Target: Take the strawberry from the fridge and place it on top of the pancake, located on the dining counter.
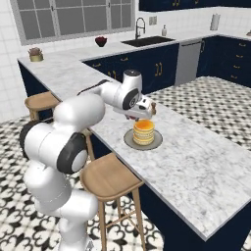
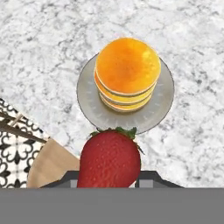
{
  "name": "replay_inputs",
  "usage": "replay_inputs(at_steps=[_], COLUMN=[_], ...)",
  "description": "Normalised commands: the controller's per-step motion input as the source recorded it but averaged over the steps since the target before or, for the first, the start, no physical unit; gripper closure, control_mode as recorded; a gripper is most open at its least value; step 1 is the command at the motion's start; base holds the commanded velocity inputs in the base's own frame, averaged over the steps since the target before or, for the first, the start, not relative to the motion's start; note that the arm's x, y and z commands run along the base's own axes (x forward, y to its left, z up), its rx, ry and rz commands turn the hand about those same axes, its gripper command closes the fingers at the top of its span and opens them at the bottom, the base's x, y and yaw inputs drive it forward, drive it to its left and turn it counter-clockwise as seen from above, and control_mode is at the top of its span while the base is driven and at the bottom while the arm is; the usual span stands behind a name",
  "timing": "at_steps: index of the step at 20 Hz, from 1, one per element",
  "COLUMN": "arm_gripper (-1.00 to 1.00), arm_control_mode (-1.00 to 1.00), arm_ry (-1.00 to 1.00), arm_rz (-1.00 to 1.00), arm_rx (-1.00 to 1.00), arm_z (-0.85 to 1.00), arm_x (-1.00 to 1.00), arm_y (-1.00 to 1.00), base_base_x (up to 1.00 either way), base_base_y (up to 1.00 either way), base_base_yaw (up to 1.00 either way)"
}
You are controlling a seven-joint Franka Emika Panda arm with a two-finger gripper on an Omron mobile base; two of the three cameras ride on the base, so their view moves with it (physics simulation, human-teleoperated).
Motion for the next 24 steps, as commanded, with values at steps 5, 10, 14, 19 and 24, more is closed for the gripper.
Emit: replay_inputs(at_steps=[5, 10, 14, 19, 24], arm_gripper=[1.0, 1.0, 1.0, 1.0, 1.0], arm_control_mode=[-1.0, -1.0, -1.0, -1.0, -1.0], arm_ry=[0.1, 0.09, 0.03, 0.0, 0.0], arm_rz=[0.0, 0.0, 0.0, 0.0, 0.0], arm_rx=[0.01, 0.02, 0.02, 0.0, 0.0], arm_z=[-0.27, -0.33, -0.37, -0.38, -0.36], arm_x=[0.86, 0.66, 0.54, 0.2, 0.0], arm_y=[-0.24, -0.23, -0.08, 0.02, 0.02], base_base_x=[0.0, 0.0, 0.0, 0.0, 0.0], base_base_y=[0.0, 0.0, 0.0, 0.0, 0.0], base_base_yaw=[0.0, 0.0, 0.0, 0.0, 0.0])
